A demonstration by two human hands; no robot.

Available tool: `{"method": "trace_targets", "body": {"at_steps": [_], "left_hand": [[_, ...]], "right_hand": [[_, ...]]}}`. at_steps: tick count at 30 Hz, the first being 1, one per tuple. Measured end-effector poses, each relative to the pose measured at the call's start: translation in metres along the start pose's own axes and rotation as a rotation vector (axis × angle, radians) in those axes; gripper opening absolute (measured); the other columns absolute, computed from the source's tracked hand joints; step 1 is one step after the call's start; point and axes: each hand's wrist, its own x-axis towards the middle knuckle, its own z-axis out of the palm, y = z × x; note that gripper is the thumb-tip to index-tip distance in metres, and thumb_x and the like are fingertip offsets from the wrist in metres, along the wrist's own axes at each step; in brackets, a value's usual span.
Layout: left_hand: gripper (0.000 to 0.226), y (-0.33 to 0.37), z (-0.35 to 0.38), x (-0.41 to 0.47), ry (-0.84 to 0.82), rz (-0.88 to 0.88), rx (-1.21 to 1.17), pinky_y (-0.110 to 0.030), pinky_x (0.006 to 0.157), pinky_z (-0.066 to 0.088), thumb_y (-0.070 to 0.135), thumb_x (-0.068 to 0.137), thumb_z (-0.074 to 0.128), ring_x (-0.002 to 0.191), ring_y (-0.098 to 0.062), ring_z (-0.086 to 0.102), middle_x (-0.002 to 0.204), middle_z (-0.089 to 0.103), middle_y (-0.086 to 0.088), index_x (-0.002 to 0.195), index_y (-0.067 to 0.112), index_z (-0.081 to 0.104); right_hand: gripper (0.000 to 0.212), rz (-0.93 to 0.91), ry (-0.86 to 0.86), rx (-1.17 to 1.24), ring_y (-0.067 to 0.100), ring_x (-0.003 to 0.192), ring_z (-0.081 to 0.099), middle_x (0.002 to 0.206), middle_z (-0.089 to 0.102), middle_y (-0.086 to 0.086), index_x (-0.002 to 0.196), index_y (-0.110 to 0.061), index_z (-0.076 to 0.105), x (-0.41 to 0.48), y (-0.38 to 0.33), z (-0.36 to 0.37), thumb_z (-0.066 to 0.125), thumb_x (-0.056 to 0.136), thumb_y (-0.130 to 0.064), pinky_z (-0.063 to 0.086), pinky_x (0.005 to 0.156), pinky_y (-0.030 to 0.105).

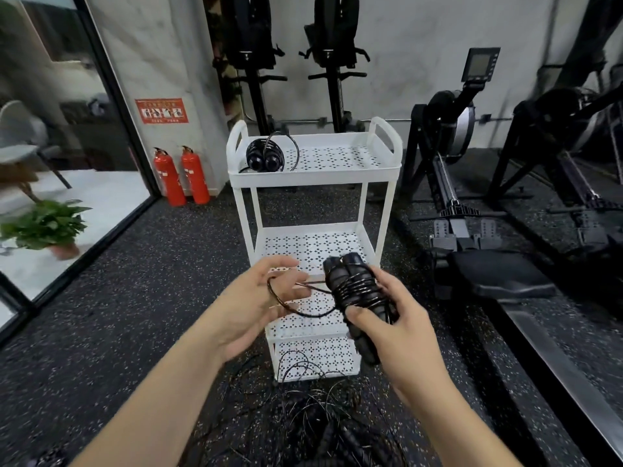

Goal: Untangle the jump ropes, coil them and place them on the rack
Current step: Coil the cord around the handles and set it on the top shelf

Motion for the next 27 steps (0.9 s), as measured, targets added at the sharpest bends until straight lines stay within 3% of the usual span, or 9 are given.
{"method": "trace_targets", "body": {"at_steps": [5,7,10,12,14,17,20,23,27], "left_hand": [[0.04,-0.001,0.008,-0.032,0.057,0.049,-0.119,-0.044,0.097,0.05,0.038,0.1,0.066,0.111,-0.027,0.071,0.125,0.074,-0.022,0.116,0.002,0.07],[0.038,0.001,0.019,-0.046,0.1,0.115,-0.096,-0.043,0.095,0.047,0.041,0.095,0.074,0.113,-0.026,0.069,0.124,0.075,-0.014,0.114,0.009,0.073],[0.013,0.01,0.032,-0.069,0.12,0.278,0.139,-0.039,0.099,0.05,0.027,0.09,0.083,0.105,-0.02,0.066,0.112,0.077,-0.001,0.098,0.019,0.079],[0.003,0.02,0.039,-0.083,0.059,0.308,0.386,-0.037,0.097,0.052,0.022,0.093,0.08,0.098,-0.012,0.068,0.103,0.076,0.005,0.091,0.024,0.08],[0.012,0.026,0.043,-0.095,0.043,0.316,0.579,-0.037,0.086,0.045,0.03,0.097,0.076,0.085,-0.002,0.063,0.094,0.073,0.01,0.085,0.028,0.079],[0.02,0.023,0.055,-0.111,0.08,0.372,0.649,-0.031,0.079,0.039,0.043,0.096,0.073,0.082,0.002,0.057,0.089,0.068,0.015,0.083,0.029,0.078],[0.013,0.008,0.074,-0.127,0.085,0.447,0.679,-0.023,0.088,0.042,0.046,0.096,0.071,0.106,-0.002,0.062,0.101,0.072,0.02,0.094,0.037,0.081],[0.014,-0.004,0.089,-0.133,0.073,0.45,0.658,-0.015,0.09,0.045,0.031,0.101,0.072,0.104,-0.002,0.067,0.107,0.075,0.023,0.104,0.042,0.08],[0.02,-0.01,0.097,-0.125,0.089,0.389,0.401,-0.044,0.1,0.058,0.018,0.099,0.077,0.103,-0.016,0.074,0.11,0.075,0.011,0.103,0.037,0.082]], "right_hand": [[0.073,-0.111,-0.016,-0.149,0.014,0.103,0.075,0.128,0.072,-0.011,0.145,-0.05,0.057,-0.014,-0.008,-0.001,0.088,0.087,-0.019,0.062,0.086,0.036],[0.076,-0.139,-0.024,-0.214,0.0,0.113,0.069,0.135,0.068,-0.018,0.15,-0.045,0.055,-0.02,-0.012,-0.001,0.089,0.086,-0.022,0.055,0.094,0.021],[0.074,-0.143,-0.064,-0.262,-0.011,0.11,0.064,0.132,0.067,-0.02,0.149,-0.04,0.056,-0.028,-0.019,-0.002,0.09,0.085,-0.027,0.049,0.085,0.006],[0.071,-0.13,-0.059,-0.211,-0.007,0.107,0.068,0.128,0.07,-0.017,0.147,-0.042,0.056,-0.03,-0.022,-0.002,0.09,0.085,-0.03,0.055,0.085,0.014],[0.068,-0.061,-0.023,-0.036,0.004,0.109,0.072,0.124,0.075,-0.012,0.145,-0.041,0.059,-0.028,-0.025,-0.002,0.09,0.086,-0.031,0.058,0.093,0.029],[0.055,0.055,0.018,0.273,0.021,0.108,0.072,0.119,0.079,0.002,0.138,-0.03,0.067,-0.02,-0.032,-0.004,0.088,0.087,-0.027,0.055,0.1,0.042],[0.046,0.09,0.042,0.381,0.019,0.101,0.07,0.12,0.079,0.008,0.138,-0.023,0.066,-0.019,-0.038,-0.005,0.082,0.095,-0.021,0.056,0.094,0.039],[0.044,0.072,0.045,0.37,0.016,0.097,0.071,0.119,0.078,0.007,0.137,-0.026,0.063,-0.024,-0.039,0.001,0.08,0.097,-0.02,0.056,0.09,0.034],[0.052,0.086,0.093,0.359,0.021,0.097,0.069,0.116,0.073,0.006,0.141,-0.029,0.057,-0.026,-0.034,0.015,0.082,0.095,-0.022,0.057,0.087,0.036]]}}
